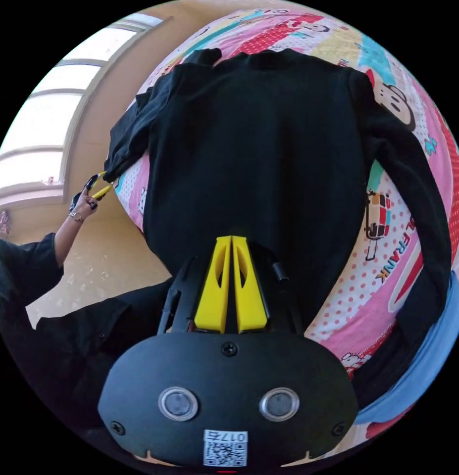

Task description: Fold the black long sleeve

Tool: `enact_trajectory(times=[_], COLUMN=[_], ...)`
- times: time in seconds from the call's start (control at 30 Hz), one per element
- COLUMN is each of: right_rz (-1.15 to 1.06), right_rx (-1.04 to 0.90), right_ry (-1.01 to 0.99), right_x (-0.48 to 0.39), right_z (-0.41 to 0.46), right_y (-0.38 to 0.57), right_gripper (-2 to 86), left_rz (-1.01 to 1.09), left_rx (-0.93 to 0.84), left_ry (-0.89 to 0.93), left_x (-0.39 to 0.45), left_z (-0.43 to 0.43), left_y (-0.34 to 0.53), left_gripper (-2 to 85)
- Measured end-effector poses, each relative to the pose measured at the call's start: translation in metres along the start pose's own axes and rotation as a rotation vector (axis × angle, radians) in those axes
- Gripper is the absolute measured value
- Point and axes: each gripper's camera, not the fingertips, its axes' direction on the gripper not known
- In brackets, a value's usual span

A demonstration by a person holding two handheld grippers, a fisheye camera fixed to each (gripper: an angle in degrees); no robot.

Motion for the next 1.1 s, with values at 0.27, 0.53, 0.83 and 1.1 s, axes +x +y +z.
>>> enact_trajectory(times=[0.27, 0.53, 0.83, 1.1], right_rz=[0.030, 0.183, 0.136, 0.203], right_rx=[-0.035, 0.235, 0.381, 0.365], right_ry=[0.232, 0.014, -0.063, -0.309], right_x=[-0.029, 0.015, 0.015, 0.042], right_z=[0.047, 0.084, 0.091, 0.051], right_y=[0.011, 0.076, 0.118, 0.139], right_gripper=[0.3, 0.3, 0.3, 1.2], left_rz=[0.099, 0.621, 1.257, 1.153], left_rx=[0.132, 0.055, -0.523, -0.798], left_ry=[-0.039, 0.233, 0.535, 0.338], left_x=[0.024, 0.183, 0.394, 0.330], left_z=[-0.033, -0.037, 0.158, 0.291], left_y=[0.040, 0.087, 0.301, 0.440], left_gripper=[4.1, 3.8, 4.1, 7.3])
